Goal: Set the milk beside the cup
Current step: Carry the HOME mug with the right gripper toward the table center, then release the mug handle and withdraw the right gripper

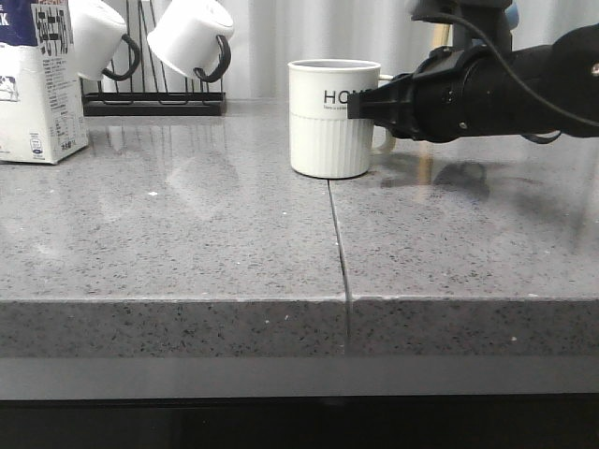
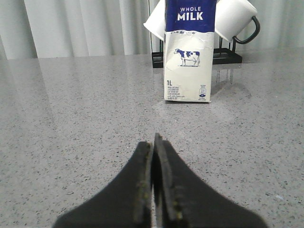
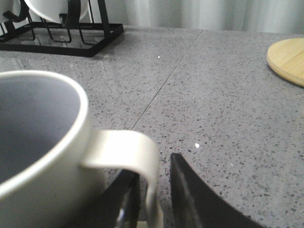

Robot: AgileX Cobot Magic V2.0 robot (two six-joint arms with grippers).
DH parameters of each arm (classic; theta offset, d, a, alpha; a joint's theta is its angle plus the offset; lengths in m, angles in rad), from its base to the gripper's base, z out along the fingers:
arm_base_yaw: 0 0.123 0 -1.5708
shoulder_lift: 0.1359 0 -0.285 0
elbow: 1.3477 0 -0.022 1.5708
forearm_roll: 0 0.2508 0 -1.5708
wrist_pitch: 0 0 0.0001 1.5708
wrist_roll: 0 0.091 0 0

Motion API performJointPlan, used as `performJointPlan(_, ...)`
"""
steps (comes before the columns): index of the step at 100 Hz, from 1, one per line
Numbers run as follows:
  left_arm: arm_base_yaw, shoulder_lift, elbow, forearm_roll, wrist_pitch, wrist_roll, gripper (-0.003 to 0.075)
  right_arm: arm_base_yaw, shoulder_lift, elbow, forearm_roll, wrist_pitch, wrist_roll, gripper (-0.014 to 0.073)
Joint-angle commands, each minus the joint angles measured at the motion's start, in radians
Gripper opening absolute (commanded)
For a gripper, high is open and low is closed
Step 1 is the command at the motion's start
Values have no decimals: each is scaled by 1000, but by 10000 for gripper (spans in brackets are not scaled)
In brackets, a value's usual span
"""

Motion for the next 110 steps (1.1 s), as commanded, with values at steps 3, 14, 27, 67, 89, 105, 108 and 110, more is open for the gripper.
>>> performJointPlan(3, 1, -31, 45, 0, -75, -1, -20, 0, -76, -13, -33, -48, -1, 193)
performJointPlan(14, 1, -31, 45, 0, -75, -1, -20, 0, -101, 21, -33, -50, -1, 193)
performJointPlan(27, 1, -31, 45, 0, -75, -1, -20, 0, -139, 88, -33, -57, -1, 193)
performJointPlan(67, 1, -31, 45, 0, -75, -1, -20, 0, -506, 411, -33, 0, -1, 79)
performJointPlan(89, 1, -31, 45, 0, -75, -1, -20, 0, -810, 528, -33, 147, -1, -58)
performJointPlan(105, 1, -31, 45, 0, -75, -1, -20, -2, -1036, 557, -32, 362, -1, -58)
performJointPlan(108, 1, -31, 45, 0, -75, -1, -20, -2, -1076, 558, -32, 402, -1, -58)
performJointPlan(110, 1, -31, 45, 0, -75, -1, -20, -2, -1104, 558, -32, 433, -1, -58)
